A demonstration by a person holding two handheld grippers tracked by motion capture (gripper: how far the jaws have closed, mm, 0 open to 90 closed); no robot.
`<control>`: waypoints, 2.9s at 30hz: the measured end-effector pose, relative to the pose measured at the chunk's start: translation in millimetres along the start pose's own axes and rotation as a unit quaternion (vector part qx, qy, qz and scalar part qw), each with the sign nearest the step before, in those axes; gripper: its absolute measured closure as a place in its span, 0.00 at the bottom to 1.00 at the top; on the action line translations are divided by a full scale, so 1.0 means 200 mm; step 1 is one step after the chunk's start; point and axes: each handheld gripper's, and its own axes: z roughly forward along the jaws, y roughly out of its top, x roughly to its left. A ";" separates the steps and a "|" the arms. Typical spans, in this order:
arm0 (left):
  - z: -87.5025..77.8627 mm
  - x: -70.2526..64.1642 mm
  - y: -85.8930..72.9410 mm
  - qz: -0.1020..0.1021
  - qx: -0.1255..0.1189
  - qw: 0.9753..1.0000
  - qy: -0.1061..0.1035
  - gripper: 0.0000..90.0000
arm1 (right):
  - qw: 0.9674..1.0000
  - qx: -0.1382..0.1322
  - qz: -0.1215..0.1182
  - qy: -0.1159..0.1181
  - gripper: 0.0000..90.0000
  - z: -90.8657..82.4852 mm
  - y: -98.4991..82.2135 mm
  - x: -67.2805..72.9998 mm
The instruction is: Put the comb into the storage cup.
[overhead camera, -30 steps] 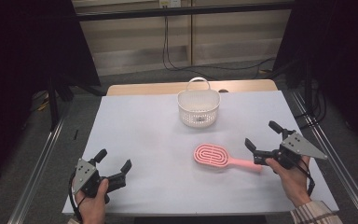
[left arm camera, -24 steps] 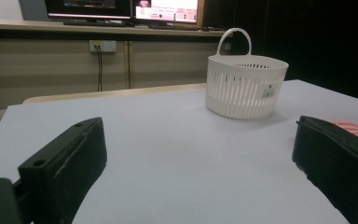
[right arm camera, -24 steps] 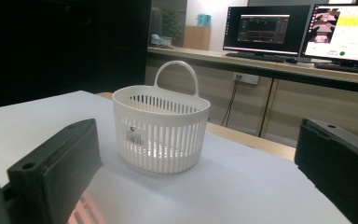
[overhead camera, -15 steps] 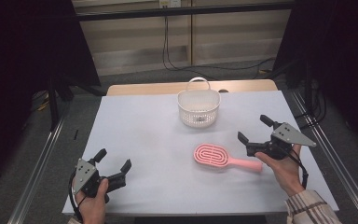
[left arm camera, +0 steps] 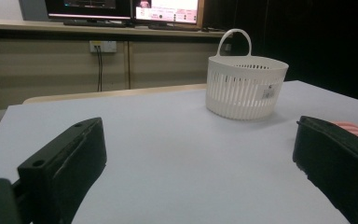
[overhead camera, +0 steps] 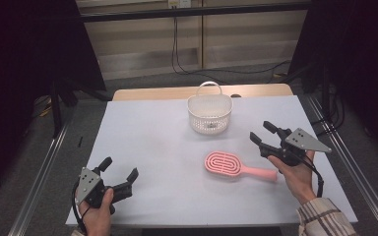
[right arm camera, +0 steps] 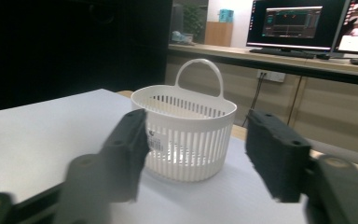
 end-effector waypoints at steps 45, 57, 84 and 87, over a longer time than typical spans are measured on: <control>0.01 0.00 0.00 0.008 0.000 1.000 -0.005 0.03 | 0.987 0.156 0.018 0.039 1.00 -0.02 0.02 -0.08; 0.01 0.00 0.01 0.010 0.001 1.000 -0.009 0.03 | 0.971 0.231 0.029 0.055 1.00 -0.05 -0.03 -0.11; 0.01 0.00 0.00 0.011 0.005 1.000 -0.007 0.03 | 0.929 0.365 0.029 0.056 1.00 -0.06 -0.15 -0.10; 0.00 0.00 0.00 0.012 0.005 1.000 -0.002 0.03 | 0.927 0.370 0.029 0.057 1.00 -0.06 -0.15 -0.10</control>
